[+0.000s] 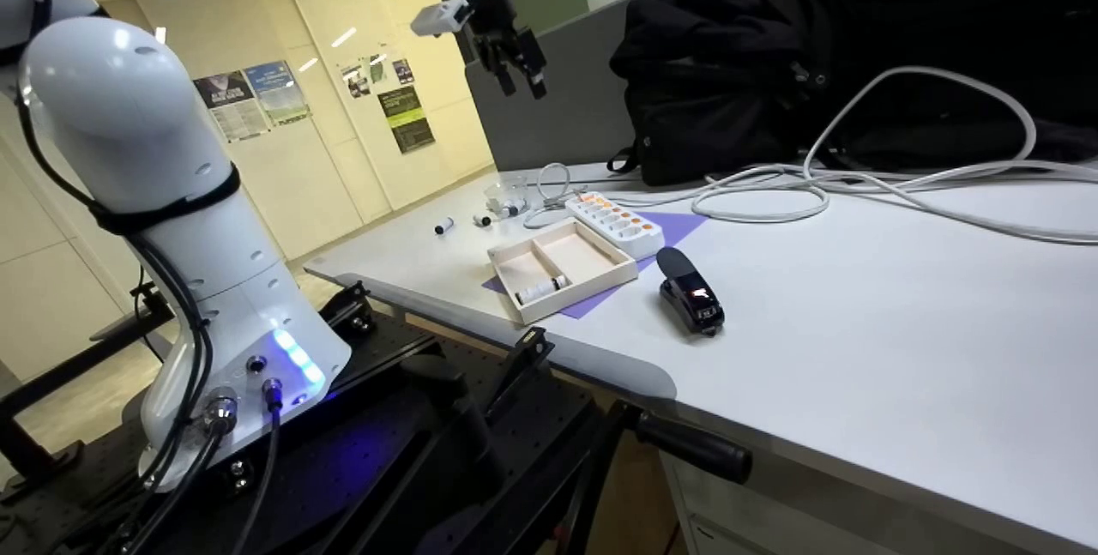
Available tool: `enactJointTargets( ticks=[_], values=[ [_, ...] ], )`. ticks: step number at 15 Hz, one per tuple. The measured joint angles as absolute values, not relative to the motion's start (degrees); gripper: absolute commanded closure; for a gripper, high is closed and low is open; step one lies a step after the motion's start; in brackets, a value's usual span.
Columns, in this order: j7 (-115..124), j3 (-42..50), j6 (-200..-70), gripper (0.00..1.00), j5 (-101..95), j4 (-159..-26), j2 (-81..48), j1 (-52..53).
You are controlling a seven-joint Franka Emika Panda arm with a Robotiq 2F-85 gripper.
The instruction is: Press the third button from the left on the extension cord
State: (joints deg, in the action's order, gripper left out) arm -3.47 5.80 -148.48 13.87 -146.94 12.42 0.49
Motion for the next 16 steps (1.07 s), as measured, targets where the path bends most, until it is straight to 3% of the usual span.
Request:
enactJointTargets(
  ticks=[6,10,11,12,16],
  values=[
    [-1.73,5.51,-148.56,0.0,14.19,-132.94,-7.69,-0.8],
    [-1.58,5.37,-147.88,0.0,14.19,-131.13,-9.41,-0.8],
    [-1.56,5.37,-147.75,0.25,14.19,-131.13,-9.27,-0.8],
    [-1.67,5.2,-147.75,0.26,14.12,-131.14,-9.27,-0.93],
    [2.43,5.07,-152.4,0.54,13.3,-130.52,-13.09,-1.32]
  ],
)
